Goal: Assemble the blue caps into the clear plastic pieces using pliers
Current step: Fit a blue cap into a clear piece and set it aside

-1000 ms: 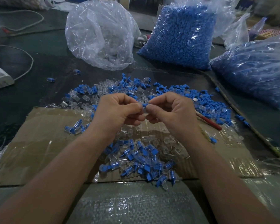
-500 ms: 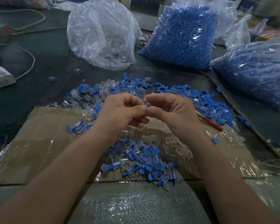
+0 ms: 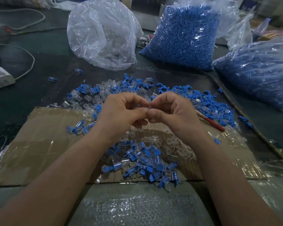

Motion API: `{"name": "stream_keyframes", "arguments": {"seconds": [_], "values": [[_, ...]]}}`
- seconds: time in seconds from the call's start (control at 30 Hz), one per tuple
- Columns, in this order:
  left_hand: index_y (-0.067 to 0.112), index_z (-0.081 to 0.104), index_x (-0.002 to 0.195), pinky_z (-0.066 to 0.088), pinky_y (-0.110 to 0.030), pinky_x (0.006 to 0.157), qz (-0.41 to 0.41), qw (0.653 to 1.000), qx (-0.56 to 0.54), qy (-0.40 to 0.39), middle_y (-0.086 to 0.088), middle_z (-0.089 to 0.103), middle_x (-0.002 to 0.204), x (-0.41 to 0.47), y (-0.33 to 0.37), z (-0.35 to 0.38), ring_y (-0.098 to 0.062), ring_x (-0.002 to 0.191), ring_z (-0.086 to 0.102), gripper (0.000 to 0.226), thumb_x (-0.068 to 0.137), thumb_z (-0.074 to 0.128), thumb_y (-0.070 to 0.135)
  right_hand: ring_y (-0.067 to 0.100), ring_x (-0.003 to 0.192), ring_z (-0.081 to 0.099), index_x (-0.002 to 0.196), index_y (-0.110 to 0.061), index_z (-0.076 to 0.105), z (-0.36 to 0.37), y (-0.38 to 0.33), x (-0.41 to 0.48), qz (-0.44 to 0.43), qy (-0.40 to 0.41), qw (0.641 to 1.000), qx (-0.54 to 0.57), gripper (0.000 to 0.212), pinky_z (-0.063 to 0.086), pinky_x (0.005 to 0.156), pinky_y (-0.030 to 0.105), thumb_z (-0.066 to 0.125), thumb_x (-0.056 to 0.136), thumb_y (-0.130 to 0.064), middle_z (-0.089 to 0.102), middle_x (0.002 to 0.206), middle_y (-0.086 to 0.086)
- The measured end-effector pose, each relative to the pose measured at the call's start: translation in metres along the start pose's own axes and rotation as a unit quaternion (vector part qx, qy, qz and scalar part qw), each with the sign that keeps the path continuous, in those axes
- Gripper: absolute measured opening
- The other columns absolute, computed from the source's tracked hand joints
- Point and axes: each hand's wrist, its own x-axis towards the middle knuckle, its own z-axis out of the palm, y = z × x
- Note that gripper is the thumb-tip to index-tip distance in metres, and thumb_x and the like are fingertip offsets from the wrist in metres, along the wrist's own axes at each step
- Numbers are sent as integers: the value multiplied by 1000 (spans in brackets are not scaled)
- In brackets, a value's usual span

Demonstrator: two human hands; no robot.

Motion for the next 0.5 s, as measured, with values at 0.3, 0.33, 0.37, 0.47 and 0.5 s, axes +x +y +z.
{"name": "stream_keyframes", "arguments": {"seconds": [0.3, 0.33, 0.37, 0.47, 0.5], "values": [[5, 63, 75, 51, -20, 45, -94, 989, -111, -15, -6, 68, 58, 3, 0, -3, -15, 49, 65, 9, 76, 63, -4, 5, 81, 67, 89, -25, 65, 0, 4, 1, -77, 15, 993, -88, 34, 52, 74, 17, 68, 73, 4, 67, 84, -12], [4, 63, 76, 51, -20, 45, -97, 988, -121, -19, -7, 68, 59, 3, 0, -4, -15, 50, 65, 8, 75, 63, -3, 4, 80, 67, 88, -26, 65, -1, 5, 1, -83, 20, 992, -96, 34, 52, 73, 16, 68, 73, 4, 67, 83, -15], [4, 64, 76, 51, -20, 45, -99, 986, -132, -23, -8, 68, 60, 3, 0, -4, -16, 51, 66, 7, 74, 63, -2, 3, 80, 66, 88, -27, 65, -1, 5, 1, -88, 25, 991, -101, 34, 51, 73, 15, 68, 73, 4, 67, 81, -17], [3, 64, 77, 52, -20, 47, -100, 984, -145, -32, -11, 69, 62, 4, 0, -6, -18, 53, 67, 16, 62, 66, 6, 2, 79, 66, 87, -28, 66, -2, 6, 1, -95, 33, 989, -107, 36, 51, 72, 14, 68, 74, 5, 67, 78, -20], [3, 64, 77, 52, -20, 47, -100, 984, -145, -33, -11, 69, 63, 4, 0, -5, -18, 54, 67, 19, 59, 66, 8, 1, 79, 66, 87, -28, 65, -2, 6, 1, -97, 35, 988, -112, 36, 51, 72, 14, 68, 74, 5, 67, 79, -20]]}}
